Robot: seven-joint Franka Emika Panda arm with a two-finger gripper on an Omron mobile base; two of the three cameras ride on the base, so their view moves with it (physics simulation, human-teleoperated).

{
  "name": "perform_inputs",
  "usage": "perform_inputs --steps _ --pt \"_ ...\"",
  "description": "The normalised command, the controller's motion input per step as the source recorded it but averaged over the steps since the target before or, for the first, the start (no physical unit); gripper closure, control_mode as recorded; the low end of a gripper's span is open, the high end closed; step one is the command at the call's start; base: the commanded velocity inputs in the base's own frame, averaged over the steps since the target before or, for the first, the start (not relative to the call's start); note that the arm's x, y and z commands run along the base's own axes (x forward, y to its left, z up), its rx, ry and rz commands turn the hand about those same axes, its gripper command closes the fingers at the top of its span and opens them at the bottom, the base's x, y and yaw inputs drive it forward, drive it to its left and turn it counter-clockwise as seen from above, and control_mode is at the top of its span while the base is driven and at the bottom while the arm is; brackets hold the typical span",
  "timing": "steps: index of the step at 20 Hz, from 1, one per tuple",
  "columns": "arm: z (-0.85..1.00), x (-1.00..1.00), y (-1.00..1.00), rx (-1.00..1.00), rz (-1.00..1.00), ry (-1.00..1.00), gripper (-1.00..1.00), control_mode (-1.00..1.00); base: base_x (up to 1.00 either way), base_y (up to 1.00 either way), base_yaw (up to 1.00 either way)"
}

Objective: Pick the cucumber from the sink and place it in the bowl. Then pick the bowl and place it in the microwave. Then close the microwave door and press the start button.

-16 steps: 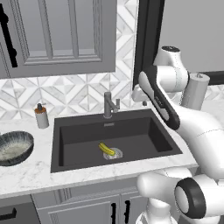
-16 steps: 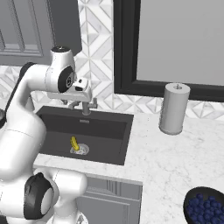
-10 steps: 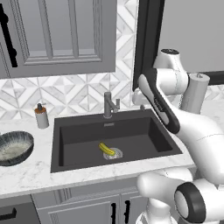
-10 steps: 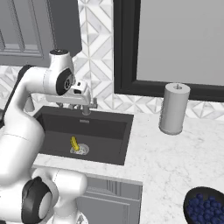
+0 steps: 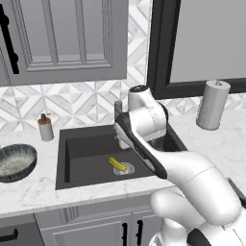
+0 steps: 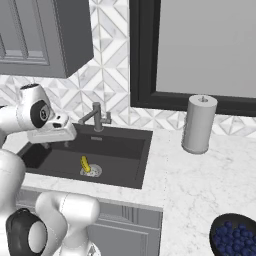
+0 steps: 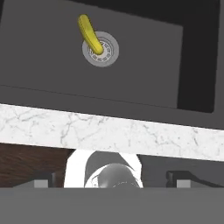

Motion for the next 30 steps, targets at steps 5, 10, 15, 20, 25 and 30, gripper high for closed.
perform_inputs --steps 5,10,15,20,25,30 --pt "-0.63 0.00 0.44 -0.23 0.00 0.16 -1.00 -1.00 0.00 0.00 0.00" --pt "-0.36 0.19 0.28 -0.16 -0.01 0.09 -1.00 -1.00 0.00 0.00 0.00" --pt "-0.31 0.28 0.06 -0.03 0.00 0.05 -1.00 -1.00 0.00 0.00 0.00" --pt "-0.28 0.42 0.00 0.00 0.00 0.02 -1.00 -1.00 0.00 0.00 0.00" --pt "-0.24 0.38 0.00 0.00 0.00 0.00 -1.00 -1.00 0.00 0.00 0.00" --pt "-0.27 0.38 0.00 0.00 0.00 0.03 -1.00 -1.00 0.00 0.00 0.00"
